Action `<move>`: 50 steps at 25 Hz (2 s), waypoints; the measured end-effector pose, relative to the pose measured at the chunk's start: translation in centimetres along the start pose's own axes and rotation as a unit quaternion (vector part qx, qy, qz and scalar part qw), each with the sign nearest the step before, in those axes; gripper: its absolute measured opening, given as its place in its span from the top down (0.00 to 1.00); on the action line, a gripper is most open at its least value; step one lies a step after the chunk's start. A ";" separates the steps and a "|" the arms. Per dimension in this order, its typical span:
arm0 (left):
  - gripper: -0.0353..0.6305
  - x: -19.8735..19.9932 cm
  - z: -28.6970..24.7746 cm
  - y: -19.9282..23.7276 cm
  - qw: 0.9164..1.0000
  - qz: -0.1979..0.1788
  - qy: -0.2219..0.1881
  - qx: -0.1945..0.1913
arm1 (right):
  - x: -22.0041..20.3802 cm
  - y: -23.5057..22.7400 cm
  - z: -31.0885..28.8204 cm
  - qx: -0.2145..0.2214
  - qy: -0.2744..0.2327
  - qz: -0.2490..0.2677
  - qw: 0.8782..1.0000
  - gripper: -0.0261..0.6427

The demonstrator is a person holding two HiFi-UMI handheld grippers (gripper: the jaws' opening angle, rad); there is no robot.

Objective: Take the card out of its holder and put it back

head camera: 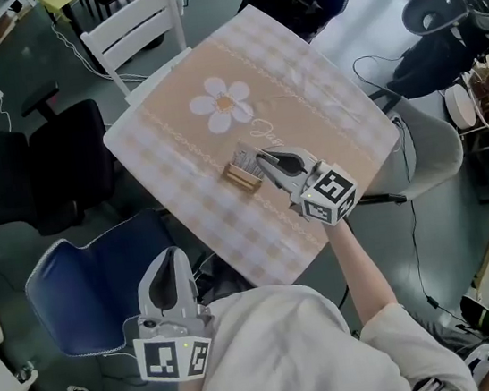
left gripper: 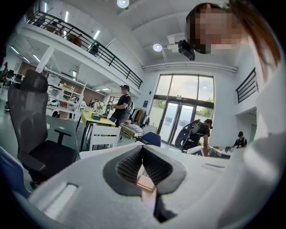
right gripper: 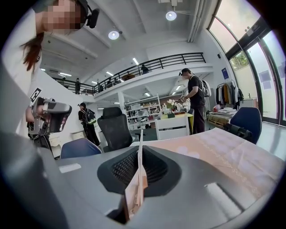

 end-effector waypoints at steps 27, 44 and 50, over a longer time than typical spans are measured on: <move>0.95 0.2 0.1 -0.1 1.000 0.001 -0.002 0.002 | -0.9 0.3 -0.6 -0.004 0.017 -0.008 1.000 0.93; 0.95 0.2 0.2 -0.2 1.000 -0.002 -0.004 0.001 | -3.0 0.3 -1.0 -0.001 0.023 -0.008 1.000 0.93; 0.95 0.6 0.3 -0.1 1.000 -0.002 -0.005 0.004 | -3.5 0.4 -1.1 -0.001 0.024 -0.011 1.000 0.93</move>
Point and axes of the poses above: the fingertips, and each gripper's own axes: z backward along the fingers, y to its left, x out of its top, the point moved 5 cm from there along z, backward along the fingers, and after that the axes turned 1 degree about -x, right-handed, at the moved point
